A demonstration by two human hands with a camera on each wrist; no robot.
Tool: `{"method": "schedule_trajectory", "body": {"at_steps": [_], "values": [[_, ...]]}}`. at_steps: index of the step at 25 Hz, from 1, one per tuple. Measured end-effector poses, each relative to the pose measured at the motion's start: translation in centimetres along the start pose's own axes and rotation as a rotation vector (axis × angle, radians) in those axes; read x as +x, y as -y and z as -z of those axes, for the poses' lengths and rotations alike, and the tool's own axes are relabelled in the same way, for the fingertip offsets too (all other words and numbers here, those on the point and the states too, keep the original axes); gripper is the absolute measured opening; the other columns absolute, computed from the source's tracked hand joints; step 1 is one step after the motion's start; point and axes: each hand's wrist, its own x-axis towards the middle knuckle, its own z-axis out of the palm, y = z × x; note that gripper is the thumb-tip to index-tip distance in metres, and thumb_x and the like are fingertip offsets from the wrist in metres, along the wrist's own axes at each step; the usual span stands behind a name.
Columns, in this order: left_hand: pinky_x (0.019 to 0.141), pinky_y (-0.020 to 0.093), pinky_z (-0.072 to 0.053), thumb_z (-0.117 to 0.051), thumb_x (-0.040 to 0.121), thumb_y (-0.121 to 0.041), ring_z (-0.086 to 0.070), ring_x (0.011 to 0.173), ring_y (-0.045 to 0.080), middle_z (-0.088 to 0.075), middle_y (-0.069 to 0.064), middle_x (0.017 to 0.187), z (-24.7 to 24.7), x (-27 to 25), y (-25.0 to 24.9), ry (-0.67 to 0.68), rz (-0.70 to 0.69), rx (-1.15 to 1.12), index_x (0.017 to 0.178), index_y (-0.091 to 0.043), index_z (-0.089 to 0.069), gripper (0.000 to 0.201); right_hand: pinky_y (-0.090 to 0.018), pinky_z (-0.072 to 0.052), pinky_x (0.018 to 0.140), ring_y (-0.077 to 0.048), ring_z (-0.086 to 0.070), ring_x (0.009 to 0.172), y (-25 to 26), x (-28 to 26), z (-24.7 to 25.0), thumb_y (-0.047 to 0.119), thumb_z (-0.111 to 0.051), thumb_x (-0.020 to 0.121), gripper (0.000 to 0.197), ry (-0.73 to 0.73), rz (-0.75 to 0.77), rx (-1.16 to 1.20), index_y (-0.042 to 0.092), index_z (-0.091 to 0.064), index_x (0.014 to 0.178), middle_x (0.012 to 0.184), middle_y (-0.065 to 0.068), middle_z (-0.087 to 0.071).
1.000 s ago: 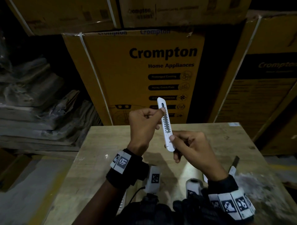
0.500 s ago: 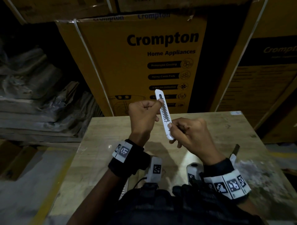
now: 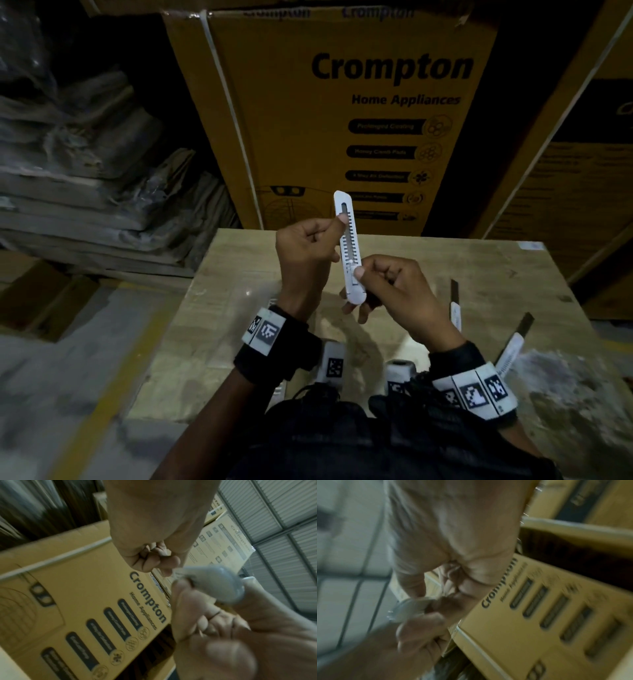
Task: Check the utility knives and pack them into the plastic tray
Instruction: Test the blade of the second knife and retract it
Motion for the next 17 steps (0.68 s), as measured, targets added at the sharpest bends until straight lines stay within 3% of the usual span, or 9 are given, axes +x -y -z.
{"method": "schedule_trajectory", "body": {"at_steps": [3, 7, 10, 14, 17], "values": [[0.047, 0.023, -0.043, -0.076, 0.09, -0.014, -0.052, 0.044, 0.011, -0.065, 0.004, 0.056, 1.9, 0.0, 0.9, -0.078, 0.044, -0.028, 0.079, -0.002, -0.077, 0.016, -0.035, -0.054, 0.051, -0.033, -0.071, 0.064, -0.1, 0.0, -1.8, -0.003, -0.05, 0.099, 0.019, 0.089, -0.08, 0.098, -0.005, -0.064, 0.111, 0.084, -0.022, -0.075], [0.047, 0.02, -0.043, -0.074, 0.091, -0.011, -0.054, 0.045, 0.004, -0.069, -0.003, 0.06, 4.5, 0.1, 1.8, -0.089, 0.013, -0.01, 0.084, -0.002, -0.078, 0.012, -0.031, -0.052, 0.047, -0.027, -0.069, 0.058, -1.0, 0.5, -4.6, -0.005, -0.045, 0.1, 0.026, 0.004, -0.151, 0.078, 0.004, -0.067, 0.107, 0.076, -0.016, -0.075], [0.048, 0.017, -0.044, -0.072, 0.093, -0.012, -0.058, 0.048, 0.002, -0.071, -0.003, 0.064, 7.0, 0.0, 3.3, -0.039, 0.029, 0.034, 0.087, -0.002, -0.079, 0.014, -0.031, -0.053, 0.05, -0.025, -0.071, 0.062, -2.2, 1.0, -6.5, -0.002, -0.048, 0.101, 0.022, 0.039, -0.221, 0.03, 0.005, -0.068, 0.105, 0.079, -0.011, -0.076], [0.053, 0.021, -0.05, -0.065, 0.099, -0.017, -0.064, 0.056, 0.006, -0.073, 0.002, 0.069, 11.6, -1.2, 7.5, 0.01, 0.181, 0.148, 0.089, -0.003, -0.079, 0.022, -0.025, -0.05, 0.053, -0.02, -0.065, 0.067, -6.5, 1.2, -8.9, 0.005, -0.058, 0.099, 0.02, 0.008, -0.403, -0.068, 0.014, -0.076, 0.097, 0.076, -0.003, -0.075], [0.057, 0.029, -0.054, -0.063, 0.1, -0.021, -0.067, 0.059, 0.014, -0.075, 0.008, 0.07, 15.4, -2.7, 12.8, 0.029, 0.314, 0.256, 0.079, -0.005, -0.077, 0.031, -0.024, -0.047, 0.056, -0.021, -0.058, 0.072, -10.9, 1.2, -10.4, 0.008, -0.063, 0.097, 0.018, -0.014, -0.583, -0.064, 0.018, -0.079, 0.094, 0.077, -0.004, -0.073]]}}
